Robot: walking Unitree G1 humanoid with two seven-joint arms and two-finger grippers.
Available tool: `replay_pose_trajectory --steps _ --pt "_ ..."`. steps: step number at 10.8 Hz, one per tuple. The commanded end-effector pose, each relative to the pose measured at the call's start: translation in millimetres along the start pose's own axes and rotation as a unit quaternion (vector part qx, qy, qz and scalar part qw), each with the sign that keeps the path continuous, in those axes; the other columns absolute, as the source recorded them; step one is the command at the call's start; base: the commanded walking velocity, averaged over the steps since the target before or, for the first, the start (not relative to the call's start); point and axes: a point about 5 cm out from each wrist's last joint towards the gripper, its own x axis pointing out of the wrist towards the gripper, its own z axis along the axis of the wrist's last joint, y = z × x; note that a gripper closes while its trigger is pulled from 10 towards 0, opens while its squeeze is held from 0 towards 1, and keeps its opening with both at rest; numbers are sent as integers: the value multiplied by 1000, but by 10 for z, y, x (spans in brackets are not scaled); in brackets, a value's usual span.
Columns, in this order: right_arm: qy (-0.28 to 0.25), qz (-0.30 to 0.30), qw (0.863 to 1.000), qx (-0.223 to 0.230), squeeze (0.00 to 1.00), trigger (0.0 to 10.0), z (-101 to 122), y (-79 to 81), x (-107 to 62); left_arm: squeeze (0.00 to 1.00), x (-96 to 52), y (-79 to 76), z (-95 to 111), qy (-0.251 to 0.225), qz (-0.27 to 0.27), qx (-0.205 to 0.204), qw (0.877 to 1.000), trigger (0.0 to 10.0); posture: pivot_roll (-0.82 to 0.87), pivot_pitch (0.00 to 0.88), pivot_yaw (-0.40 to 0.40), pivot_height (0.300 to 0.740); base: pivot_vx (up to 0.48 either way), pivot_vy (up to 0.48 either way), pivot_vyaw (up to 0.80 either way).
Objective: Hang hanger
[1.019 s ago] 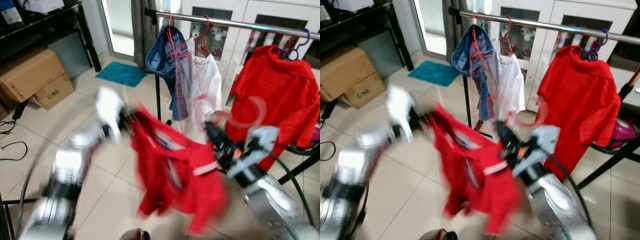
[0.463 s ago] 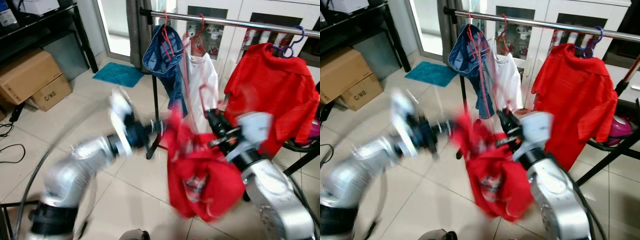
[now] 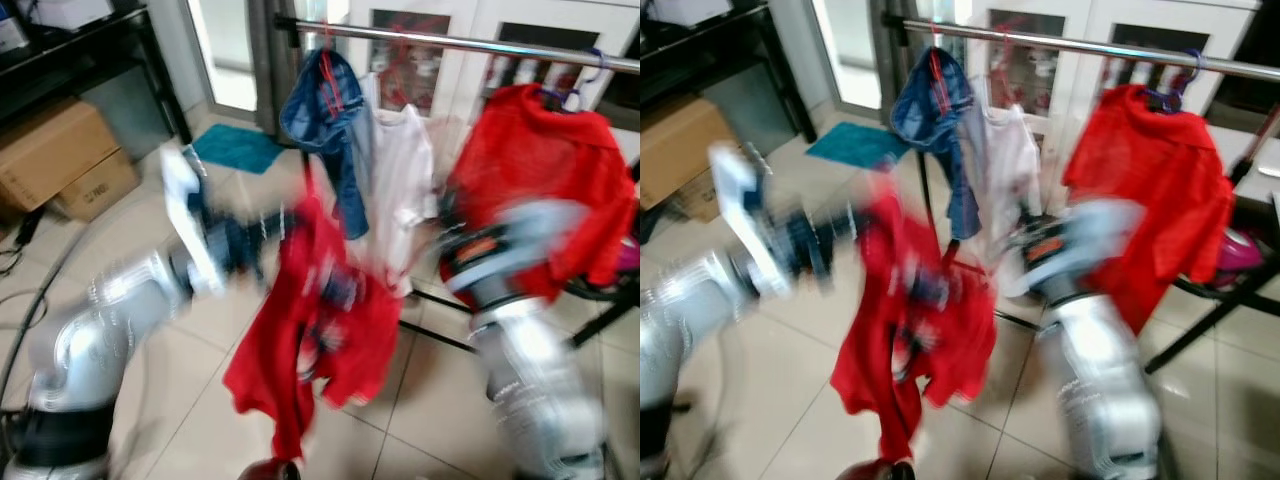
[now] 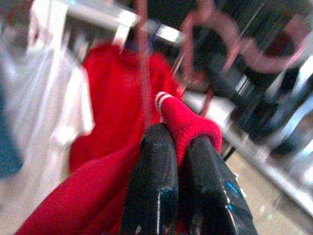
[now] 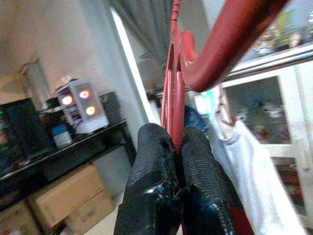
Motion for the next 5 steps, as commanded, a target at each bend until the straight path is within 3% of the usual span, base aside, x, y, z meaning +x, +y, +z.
replay_pose_trajectory --steps 1,2,3,4,5 --pt "10 -17 1000 -16 0 0 14 -62 -29 0 -20 20 -3 28 20 39 999 0 20 20 85 740 0 0 0" --pt "52 -12 996 -76 0 0 -44 -109 -76 0 -76 80 -52 44 55 58 996 0 15 19 87 740 0 0 0" --pt "108 -10 988 -110 0 0 -135 -140 -165 0 -144 167 -71 46 121 97 987 3882 16 16 84 740 0 0 0" --pt "170 -9 978 -124 0 10000 -260 -136 -277 0 -174 284 -123 46 212 86 972 10000 19 13 78 740 0 0 0" --pt "212 -18 968 -133 0 10000 -367 -138 -370 0 -179 311 -189 59 257 83 961 10000 18 12 75 740 0 0 0"
